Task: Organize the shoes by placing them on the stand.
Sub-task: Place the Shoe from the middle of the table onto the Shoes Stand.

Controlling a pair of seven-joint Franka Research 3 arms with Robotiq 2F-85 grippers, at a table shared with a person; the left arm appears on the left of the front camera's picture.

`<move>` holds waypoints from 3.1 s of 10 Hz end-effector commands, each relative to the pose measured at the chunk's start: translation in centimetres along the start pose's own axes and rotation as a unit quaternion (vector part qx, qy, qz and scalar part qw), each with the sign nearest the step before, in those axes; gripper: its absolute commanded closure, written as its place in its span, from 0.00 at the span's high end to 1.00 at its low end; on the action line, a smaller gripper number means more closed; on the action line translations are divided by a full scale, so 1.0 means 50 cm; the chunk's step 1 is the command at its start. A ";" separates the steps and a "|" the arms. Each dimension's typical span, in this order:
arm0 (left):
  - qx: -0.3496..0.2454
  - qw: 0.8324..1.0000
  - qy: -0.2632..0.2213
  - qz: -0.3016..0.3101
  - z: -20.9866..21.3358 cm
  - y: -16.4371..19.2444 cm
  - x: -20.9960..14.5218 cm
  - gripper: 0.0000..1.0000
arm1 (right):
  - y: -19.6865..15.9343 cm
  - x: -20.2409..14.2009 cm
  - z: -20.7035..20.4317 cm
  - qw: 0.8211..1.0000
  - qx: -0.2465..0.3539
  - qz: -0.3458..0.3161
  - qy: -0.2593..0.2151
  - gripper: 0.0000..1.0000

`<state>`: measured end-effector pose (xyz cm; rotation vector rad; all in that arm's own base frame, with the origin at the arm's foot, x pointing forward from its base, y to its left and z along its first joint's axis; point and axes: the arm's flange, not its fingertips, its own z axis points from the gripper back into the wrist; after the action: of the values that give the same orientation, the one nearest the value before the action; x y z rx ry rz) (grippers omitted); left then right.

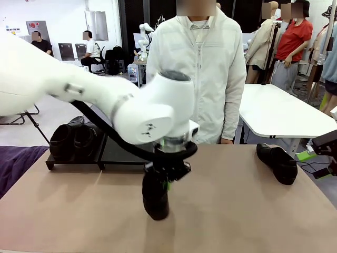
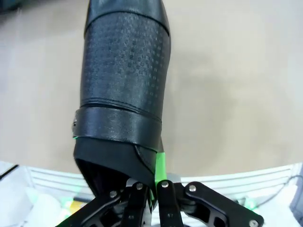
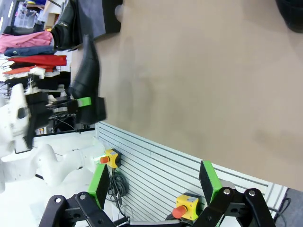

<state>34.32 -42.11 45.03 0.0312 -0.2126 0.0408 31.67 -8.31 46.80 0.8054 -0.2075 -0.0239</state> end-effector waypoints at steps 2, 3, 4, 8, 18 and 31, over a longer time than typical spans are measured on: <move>0.004 0.994 -0.109 -0.005 0.079 0.187 -0.052 0.00 | 0.005 0.001 0.003 1.000 0.008 -0.005 -0.003 1.00; 0.018 0.988 -0.143 0.047 0.077 0.244 -0.049 0.00 | 0.005 0.001 0.003 1.000 0.008 -0.005 -0.003 1.00; 0.024 0.985 -0.155 0.071 0.066 0.287 -0.049 0.00 | 0.005 0.001 0.003 1.000 0.008 -0.005 -0.003 1.00; 0.023 0.991 -0.124 0.045 0.092 0.246 -0.040 0.00 | 0.005 0.001 0.003 1.000 0.008 -0.005 -0.003 1.00; 0.069 0.997 -0.030 -0.007 0.122 0.394 0.450 0.00 | 0.005 0.001 0.003 1.000 0.008 -0.005 -0.003 1.00; 0.047 0.996 -0.072 0.017 -0.041 0.327 0.549 0.00 | 0.005 0.001 0.003 1.000 0.008 -0.005 -0.003 1.00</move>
<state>60.85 -25.28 49.65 0.1024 -0.2802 0.0508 31.64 -8.36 46.82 0.8050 -0.2080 -0.0253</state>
